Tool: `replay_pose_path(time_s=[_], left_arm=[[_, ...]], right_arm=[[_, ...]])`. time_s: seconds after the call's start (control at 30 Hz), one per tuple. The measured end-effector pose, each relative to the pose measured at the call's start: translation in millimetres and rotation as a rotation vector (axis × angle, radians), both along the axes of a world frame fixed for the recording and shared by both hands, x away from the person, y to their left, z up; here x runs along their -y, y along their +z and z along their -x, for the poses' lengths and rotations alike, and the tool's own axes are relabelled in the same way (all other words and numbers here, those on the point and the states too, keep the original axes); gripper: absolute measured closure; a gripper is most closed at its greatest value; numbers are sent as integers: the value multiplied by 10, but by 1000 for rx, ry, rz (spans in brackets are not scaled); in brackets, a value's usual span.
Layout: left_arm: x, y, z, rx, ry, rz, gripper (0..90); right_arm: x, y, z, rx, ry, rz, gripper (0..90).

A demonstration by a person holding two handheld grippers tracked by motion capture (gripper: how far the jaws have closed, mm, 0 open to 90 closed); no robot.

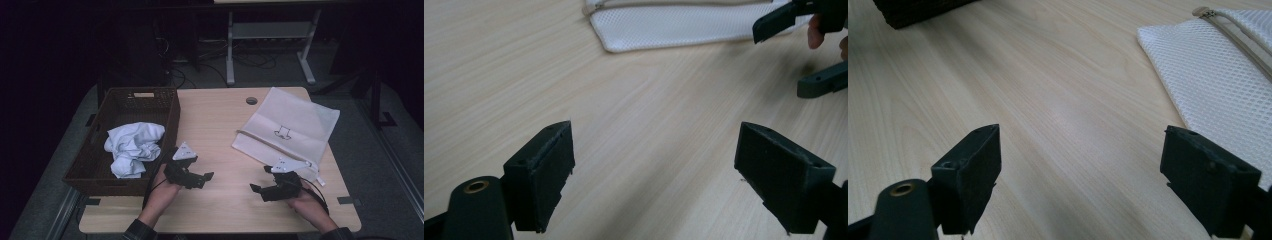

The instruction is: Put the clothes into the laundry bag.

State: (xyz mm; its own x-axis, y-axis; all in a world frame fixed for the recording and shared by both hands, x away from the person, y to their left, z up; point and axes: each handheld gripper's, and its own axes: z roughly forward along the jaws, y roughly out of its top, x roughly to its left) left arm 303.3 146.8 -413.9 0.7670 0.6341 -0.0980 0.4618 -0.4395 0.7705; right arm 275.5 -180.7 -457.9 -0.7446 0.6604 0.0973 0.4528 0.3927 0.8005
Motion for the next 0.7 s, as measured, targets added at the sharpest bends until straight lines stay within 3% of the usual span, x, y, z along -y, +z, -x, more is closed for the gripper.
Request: replay_pose_path(time_s=[0.5,0.7], left_arm=[[0,112,-42,-8,-29,0,155],[0,210,-79,11,-32,0,155]], right_arm=[[16,3,-4,0,-5,-6,158],[25,0,-5,0,-5,-9,156]])
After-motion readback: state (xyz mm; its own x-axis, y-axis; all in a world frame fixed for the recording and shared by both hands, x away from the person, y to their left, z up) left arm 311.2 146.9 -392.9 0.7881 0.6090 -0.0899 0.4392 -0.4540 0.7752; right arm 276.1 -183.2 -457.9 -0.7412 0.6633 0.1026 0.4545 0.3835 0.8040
